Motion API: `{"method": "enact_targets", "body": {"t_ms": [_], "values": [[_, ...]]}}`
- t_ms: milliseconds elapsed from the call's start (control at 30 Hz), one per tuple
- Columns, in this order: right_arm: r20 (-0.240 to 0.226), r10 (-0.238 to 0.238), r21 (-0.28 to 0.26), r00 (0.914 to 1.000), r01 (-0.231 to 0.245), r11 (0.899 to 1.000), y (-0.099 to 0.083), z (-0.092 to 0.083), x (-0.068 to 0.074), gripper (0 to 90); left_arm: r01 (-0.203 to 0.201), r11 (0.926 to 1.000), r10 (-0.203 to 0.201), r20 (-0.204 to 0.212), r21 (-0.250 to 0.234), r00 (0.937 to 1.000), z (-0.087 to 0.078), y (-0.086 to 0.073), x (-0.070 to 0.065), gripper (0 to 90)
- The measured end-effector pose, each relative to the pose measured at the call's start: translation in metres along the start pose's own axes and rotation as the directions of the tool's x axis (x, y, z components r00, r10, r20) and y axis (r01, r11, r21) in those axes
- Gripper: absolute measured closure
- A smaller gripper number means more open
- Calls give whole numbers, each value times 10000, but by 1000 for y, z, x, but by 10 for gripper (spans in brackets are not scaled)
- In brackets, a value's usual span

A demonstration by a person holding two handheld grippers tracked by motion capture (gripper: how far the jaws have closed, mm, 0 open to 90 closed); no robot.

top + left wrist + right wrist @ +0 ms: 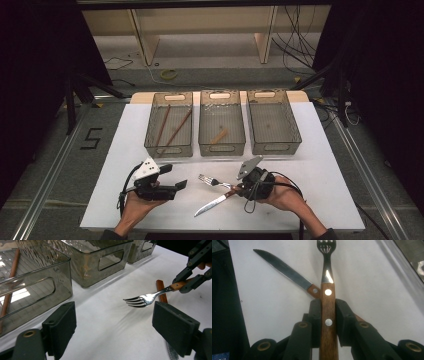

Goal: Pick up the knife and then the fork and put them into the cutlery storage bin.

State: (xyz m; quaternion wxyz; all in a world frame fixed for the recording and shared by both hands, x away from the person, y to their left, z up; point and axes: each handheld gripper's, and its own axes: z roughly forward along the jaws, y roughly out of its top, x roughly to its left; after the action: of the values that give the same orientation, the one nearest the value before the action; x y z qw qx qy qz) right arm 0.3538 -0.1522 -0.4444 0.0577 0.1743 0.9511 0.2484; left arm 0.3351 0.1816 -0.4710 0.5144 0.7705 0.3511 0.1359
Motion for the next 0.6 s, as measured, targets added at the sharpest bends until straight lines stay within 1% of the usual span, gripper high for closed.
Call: {"method": "enact_targets", "body": {"t_ms": [167,267,333,400,600], "values": [[145,162,-192,9998,-159,9997,0,-8,-5,768,13,10000,-13,-23,-60,10000,-1,0,0,189],[299,246,-388,9992,-234,9990,1,-15,-10,768,-2,10000,2,-37,-52,10000,-1,0,1,188],[393,356,-511,9986,-335,9981,2,-21,-13,768,75,9999,-75,-52,-99,10000,-1,0,1,188],[494,510,-590,9975,-481,9971,3,-26,-17,768,93,9999,-93,-51,-119,9999,-1,0,1,188],[793,785,-924,9938,-711,9932,7,-38,-27,768,89,9999,-90,-70,-109,9999,-1,0,2,188]]}}
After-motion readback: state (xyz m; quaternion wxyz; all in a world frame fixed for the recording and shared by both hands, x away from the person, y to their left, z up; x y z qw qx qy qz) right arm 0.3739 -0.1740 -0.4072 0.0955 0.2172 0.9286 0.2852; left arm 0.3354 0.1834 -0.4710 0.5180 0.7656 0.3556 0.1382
